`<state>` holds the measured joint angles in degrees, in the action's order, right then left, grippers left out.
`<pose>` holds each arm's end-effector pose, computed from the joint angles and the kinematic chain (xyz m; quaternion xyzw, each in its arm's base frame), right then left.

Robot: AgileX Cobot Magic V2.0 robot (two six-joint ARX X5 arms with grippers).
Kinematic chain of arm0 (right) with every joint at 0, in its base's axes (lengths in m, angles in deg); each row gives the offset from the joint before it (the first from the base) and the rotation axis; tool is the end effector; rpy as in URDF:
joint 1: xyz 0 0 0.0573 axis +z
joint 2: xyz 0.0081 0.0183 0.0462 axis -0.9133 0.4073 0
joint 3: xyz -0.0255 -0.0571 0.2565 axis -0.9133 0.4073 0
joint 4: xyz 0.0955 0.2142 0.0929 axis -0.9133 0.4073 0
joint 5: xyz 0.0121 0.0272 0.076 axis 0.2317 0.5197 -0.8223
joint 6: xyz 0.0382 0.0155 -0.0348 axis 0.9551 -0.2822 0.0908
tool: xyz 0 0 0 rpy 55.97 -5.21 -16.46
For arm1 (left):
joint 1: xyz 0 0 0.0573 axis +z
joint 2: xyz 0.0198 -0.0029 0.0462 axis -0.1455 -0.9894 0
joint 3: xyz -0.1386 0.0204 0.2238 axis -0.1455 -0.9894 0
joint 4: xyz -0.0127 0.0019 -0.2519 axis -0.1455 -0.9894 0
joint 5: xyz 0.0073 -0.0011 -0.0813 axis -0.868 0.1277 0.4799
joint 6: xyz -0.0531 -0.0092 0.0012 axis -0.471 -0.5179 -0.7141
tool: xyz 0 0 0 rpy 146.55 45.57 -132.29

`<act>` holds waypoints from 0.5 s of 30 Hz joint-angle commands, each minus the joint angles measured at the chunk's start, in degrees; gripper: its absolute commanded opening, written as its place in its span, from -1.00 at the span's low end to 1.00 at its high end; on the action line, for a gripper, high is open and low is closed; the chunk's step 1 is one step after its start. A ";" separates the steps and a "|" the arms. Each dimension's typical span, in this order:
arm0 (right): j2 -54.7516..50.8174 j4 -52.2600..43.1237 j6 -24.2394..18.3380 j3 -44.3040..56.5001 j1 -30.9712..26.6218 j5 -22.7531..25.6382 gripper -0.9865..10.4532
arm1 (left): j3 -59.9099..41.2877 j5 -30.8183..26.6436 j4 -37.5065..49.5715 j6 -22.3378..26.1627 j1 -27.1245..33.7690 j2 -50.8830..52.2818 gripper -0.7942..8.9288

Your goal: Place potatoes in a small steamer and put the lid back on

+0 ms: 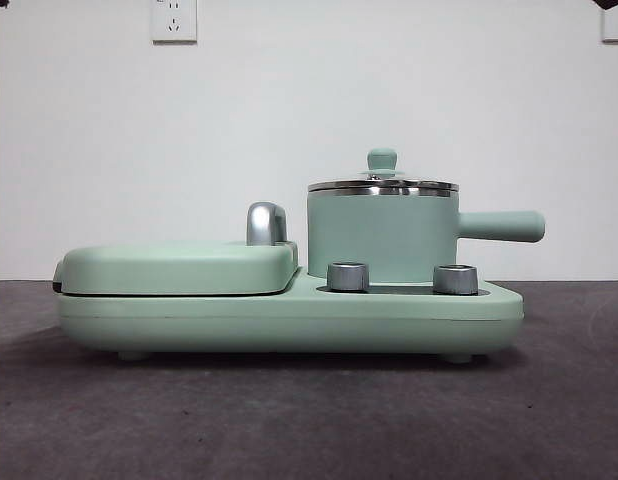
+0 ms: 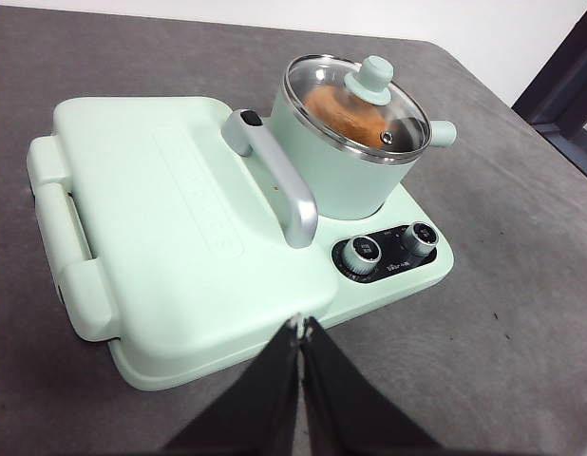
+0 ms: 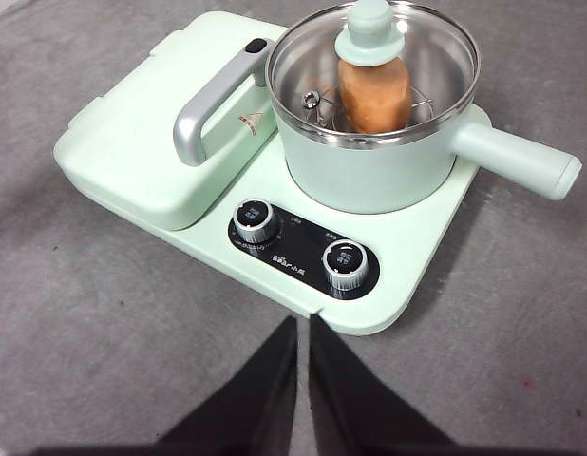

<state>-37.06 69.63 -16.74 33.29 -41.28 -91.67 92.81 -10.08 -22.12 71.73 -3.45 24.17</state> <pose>0.1119 0.0576 0.3289 0.0069 0.2791 0.2823 0.9178 0.1117 -0.0361 0.3152 -0.0926 0.2273 -0.2966 0.9229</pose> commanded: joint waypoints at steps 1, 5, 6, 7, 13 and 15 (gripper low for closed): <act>0.22 -0.59 0.42 -0.48 0.35 -0.04 -0.80 | 0.24 0.13 0.66 0.31 -0.15 -0.20 -0.82; 0.22 -0.63 0.42 -0.48 0.35 -0.04 -0.80 | -1.68 -0.74 2.95 4.04 0.11 1.77 -0.82; 0.22 -0.61 0.42 -0.48 0.35 -0.04 -0.80 | -3.52 -1.95 5.64 4.48 0.44 2.95 -0.82; 0.22 -0.63 0.42 -0.48 0.35 -0.04 -0.80 | -5.53 -3.41 8.46 4.46 0.81 4.11 -0.82; 0.22 -0.63 0.42 -0.48 0.35 -0.04 -0.80 | -23.10 -14.78 25.90 4.33 4.48 16.41 -0.82; 0.22 -0.63 0.42 -0.48 0.35 -0.04 -0.80 | -28.13 -19.56 28.04 4.33 5.66 20.48 -0.82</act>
<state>-37.06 69.61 -16.72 33.29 -41.28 -91.67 66.39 -27.44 4.72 75.12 1.97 43.55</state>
